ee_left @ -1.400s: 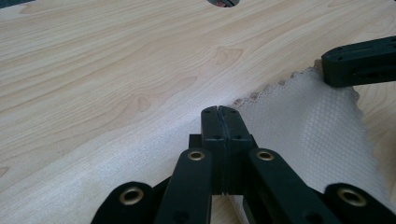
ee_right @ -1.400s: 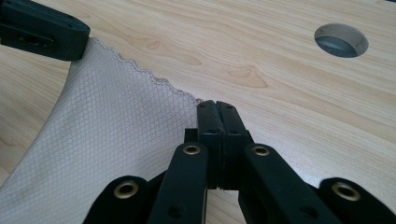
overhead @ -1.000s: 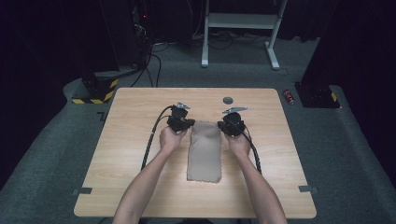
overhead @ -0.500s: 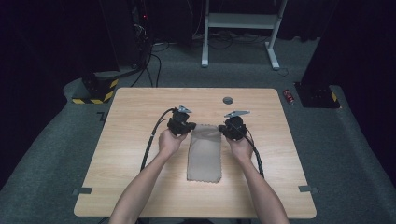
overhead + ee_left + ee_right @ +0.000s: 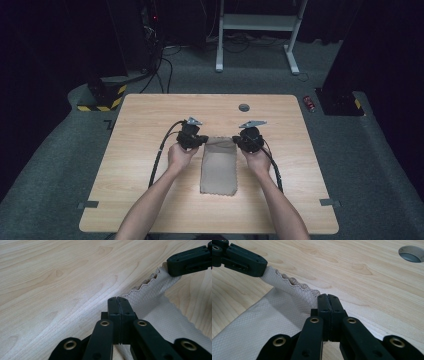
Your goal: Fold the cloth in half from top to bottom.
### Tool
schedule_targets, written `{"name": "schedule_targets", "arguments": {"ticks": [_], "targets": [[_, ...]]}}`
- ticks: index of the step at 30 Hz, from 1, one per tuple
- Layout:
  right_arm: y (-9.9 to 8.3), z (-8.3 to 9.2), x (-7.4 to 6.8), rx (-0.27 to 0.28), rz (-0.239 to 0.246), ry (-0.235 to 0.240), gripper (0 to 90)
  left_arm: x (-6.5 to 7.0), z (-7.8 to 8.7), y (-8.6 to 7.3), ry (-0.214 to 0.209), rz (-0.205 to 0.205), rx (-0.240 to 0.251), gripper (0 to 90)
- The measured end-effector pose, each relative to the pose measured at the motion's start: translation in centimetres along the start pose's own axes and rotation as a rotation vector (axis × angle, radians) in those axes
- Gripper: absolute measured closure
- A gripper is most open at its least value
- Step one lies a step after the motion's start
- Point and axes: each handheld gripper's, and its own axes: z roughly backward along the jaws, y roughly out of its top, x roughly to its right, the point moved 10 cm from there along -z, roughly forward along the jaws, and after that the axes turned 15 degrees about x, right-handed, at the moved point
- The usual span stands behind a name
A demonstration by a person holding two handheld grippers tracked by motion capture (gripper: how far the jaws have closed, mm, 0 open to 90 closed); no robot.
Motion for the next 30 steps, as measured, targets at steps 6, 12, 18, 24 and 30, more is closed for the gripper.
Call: {"name": "schedule_targets", "arguments": {"ticks": [6,12,18,24,30], "targets": [[0.3,0.5,-0.6,0.008,0.016,0.014,89.7,0.3,0.7,0.1,0.003,-0.023,0.003,89.9],[0.2,1.0,-0.7,0.007,0.017,0.023,89.7,0.7,0.9,0.1,-0.008,-0.024,0.006,90.0],[-0.1,1.4,-0.9,0.008,0.016,0.030,89.7,1.2,1.3,0.1,-0.028,-0.033,0.001,90.0],[-0.1,1.8,-1.3,0.012,0.021,0.044,89.6,1.5,1.8,-0.2,-0.040,-0.040,0.001,90.0],[-0.4,2.5,-1.6,0.018,0.027,0.058,89.6,2.1,2.4,-0.1,-0.062,-0.032,0.023,90.0]]}}
